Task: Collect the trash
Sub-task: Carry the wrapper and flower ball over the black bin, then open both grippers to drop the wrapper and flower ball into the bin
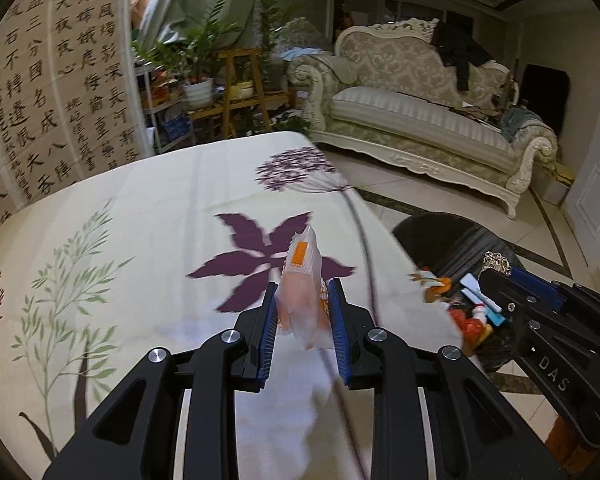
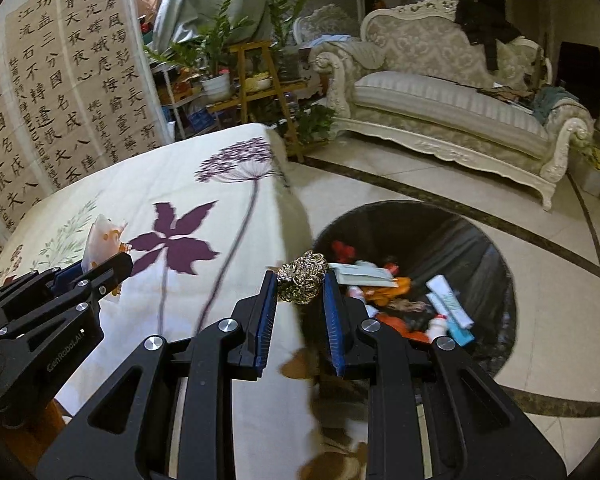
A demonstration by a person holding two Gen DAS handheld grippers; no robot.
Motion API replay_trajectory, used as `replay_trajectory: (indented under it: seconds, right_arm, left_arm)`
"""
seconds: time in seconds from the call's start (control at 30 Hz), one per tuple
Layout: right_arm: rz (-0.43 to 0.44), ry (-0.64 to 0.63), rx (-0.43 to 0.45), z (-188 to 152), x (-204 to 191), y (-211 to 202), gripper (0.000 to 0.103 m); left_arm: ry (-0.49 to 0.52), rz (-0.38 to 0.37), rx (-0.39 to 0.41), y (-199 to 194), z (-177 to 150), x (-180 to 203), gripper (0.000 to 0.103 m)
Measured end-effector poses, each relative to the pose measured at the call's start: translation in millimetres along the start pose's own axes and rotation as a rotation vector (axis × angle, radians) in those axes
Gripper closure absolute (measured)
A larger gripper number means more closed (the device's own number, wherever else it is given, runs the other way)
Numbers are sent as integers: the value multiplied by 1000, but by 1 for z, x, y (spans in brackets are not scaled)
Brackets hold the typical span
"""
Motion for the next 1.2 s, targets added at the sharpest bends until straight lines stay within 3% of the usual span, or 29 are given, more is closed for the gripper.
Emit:
replay_trajectory:
  seconds: [0.53, 1.0, 1.17, 1.2]
  right_arm:
    - [-130, 102, 50, 30, 83, 12, 80]
    - [-162, 156, 43, 49, 116, 41, 80]
    - [-163, 170, 45, 52, 123, 46, 77]
    - [-162, 174, 45, 53, 125, 46, 75]
  left_arm:
    - [125, -88, 30, 38, 42, 79, 77]
    - [186, -94, 10, 79, 67, 119, 76]
    - [186, -98, 6, 84, 72, 125, 70]
    - [188, -99, 4, 85, 72, 126, 63]
Point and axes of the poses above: each gripper's, at about its wrist camera, not at the fingertips, and y roughly the way its jaws point, x to its right, z to its top, the point moved 6 cm from there along y, roughly the way its jaws point, and after that the axes turned 13 degrees about y, right-handed, at the moved point
